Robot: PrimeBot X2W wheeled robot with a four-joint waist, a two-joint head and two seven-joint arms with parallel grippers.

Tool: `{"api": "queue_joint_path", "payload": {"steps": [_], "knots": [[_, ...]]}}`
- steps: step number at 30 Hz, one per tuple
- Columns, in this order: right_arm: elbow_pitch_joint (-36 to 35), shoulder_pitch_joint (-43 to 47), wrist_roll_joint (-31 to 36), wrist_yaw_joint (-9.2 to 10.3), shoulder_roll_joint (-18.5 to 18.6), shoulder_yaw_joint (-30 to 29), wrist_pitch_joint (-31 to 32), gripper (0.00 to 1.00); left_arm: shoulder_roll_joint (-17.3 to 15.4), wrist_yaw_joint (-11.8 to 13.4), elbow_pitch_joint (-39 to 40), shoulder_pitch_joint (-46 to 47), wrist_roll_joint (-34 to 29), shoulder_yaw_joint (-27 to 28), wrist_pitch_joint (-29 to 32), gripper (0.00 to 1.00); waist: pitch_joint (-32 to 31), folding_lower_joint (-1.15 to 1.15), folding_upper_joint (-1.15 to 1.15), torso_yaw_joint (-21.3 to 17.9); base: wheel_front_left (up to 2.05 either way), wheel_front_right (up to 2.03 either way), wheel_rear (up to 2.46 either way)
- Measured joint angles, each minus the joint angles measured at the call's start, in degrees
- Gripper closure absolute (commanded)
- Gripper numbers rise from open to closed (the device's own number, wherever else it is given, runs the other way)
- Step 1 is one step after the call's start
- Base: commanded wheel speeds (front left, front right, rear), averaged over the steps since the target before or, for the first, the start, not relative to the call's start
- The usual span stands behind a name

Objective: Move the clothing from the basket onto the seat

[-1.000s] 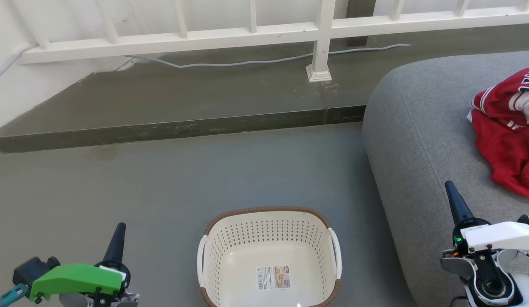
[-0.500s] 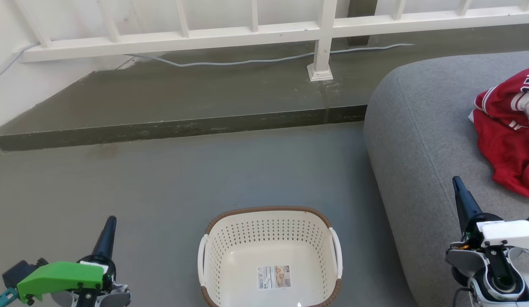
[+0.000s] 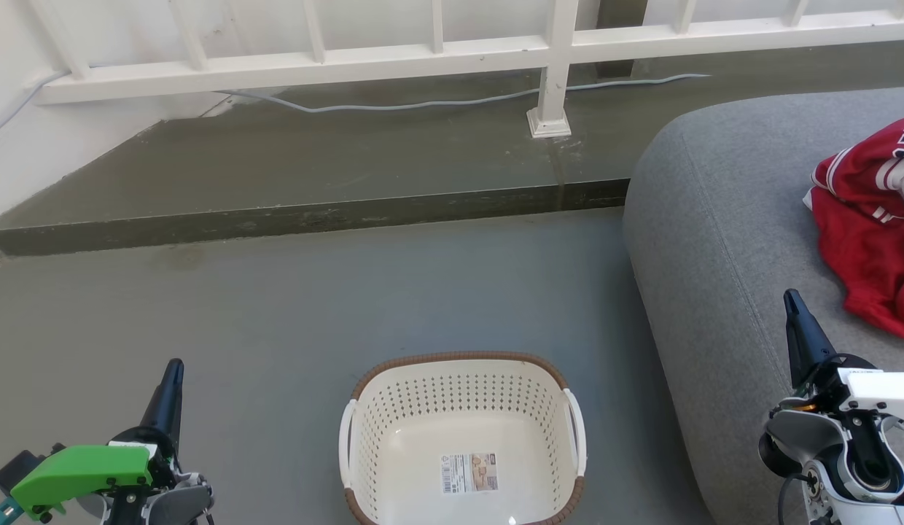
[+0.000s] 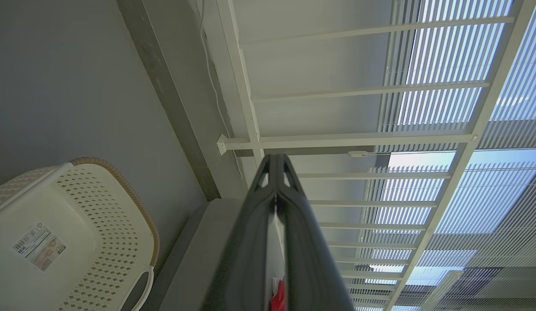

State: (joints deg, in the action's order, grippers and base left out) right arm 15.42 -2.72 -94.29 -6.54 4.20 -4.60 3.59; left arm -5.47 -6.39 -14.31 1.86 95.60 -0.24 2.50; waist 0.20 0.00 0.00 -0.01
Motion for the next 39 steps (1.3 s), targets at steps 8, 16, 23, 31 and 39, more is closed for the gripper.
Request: {"api": "queue_joint_path", "payload": {"steps": [8,16,23,31,39], "knots": [[0.11,-0.36,-0.07,0.0,-0.05,-0.05,0.01,1.0,0.34,-0.13,-0.18,0.51,0.0,0.04,0.0,1.0,-0.01,0.0,0.0,0.0,0.0,0.0,0.0],[0.22,-0.36,-0.05,0.0,-0.08,-0.09,0.01,1.0,0.34,-0.15,-0.36,0.59,0.0,0.07,0.05,1.0,-0.02,0.0,0.0,0.0,0.0,0.0,0.0],[0.36,-0.36,-0.05,0.0,-0.09,-0.12,0.01,1.0,0.35,-0.15,-0.63,0.59,0.0,0.09,0.07,1.0,-0.03,0.0,0.0,0.0,0.0,0.0,0.0],[0.44,-0.36,-0.05,-0.01,-0.1,-0.15,0.08,1.0,0.37,-0.18,-0.97,0.64,0.0,0.11,0.07,1.0,-0.04,0.0,0.0,0.0,0.0,0.0,0.0],[0.53,-0.37,-0.05,-0.01,-0.12,-0.19,0.08,1.0,0.38,-0.22,-1.24,0.69,0.0,0.14,0.07,1.0,-0.04,0.0,0.0,0.01,0.0,0.0,0.0]]}}
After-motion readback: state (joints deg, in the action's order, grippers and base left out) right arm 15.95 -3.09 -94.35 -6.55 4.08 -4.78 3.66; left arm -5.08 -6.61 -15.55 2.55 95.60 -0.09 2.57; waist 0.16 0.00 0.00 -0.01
